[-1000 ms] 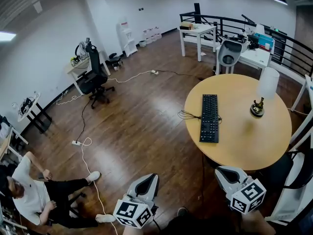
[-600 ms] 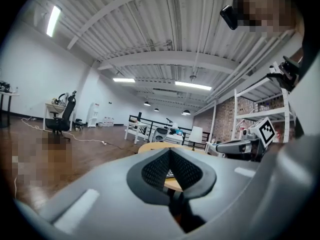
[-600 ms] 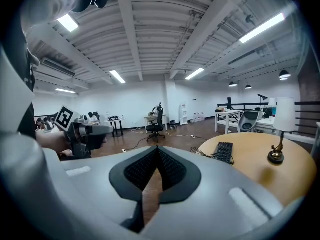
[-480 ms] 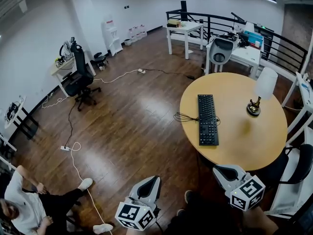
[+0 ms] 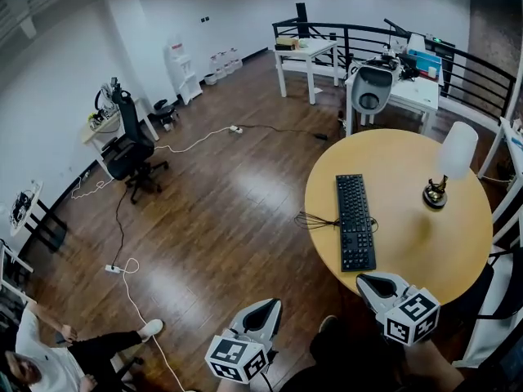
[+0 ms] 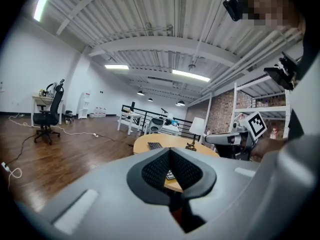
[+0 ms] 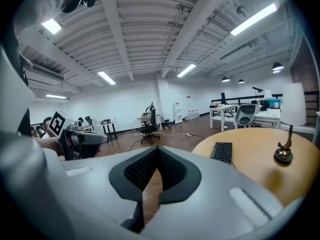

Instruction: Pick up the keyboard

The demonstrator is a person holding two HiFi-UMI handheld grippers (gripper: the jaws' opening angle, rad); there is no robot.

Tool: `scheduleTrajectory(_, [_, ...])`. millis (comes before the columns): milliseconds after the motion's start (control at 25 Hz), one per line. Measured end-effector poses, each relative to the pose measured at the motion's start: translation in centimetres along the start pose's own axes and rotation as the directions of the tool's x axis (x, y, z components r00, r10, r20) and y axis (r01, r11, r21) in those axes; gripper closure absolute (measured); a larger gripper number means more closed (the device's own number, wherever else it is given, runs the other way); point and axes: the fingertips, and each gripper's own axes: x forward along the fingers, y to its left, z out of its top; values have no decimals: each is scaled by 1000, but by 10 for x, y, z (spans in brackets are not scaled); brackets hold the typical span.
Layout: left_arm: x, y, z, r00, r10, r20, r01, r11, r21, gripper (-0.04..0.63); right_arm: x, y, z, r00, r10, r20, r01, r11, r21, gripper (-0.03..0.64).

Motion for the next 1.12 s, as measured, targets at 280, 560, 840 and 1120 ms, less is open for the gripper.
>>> scheduleTrajectory(280, [87, 30, 35, 998, -63, -18, 63, 998, -2, 514, 49, -76, 26, 998, -52, 20, 51, 998, 39, 615])
scheduleTrajectory(560, [184, 36, 47, 989, -126, -83, 130, 990, 52, 506, 74, -152, 37, 993, -102, 54, 98, 993, 71, 615])
scheduleTrajectory(840, [243, 36, 40, 965, -201, -171, 207, 978, 17, 494, 76, -182, 34, 986, -163, 24, 159, 980, 116, 615])
scheduleTrajectory(1120, [286, 40, 33, 908, -305, -287, 321, 947, 7, 494, 80, -212, 34, 960, -278, -2, 273, 939, 207, 614])
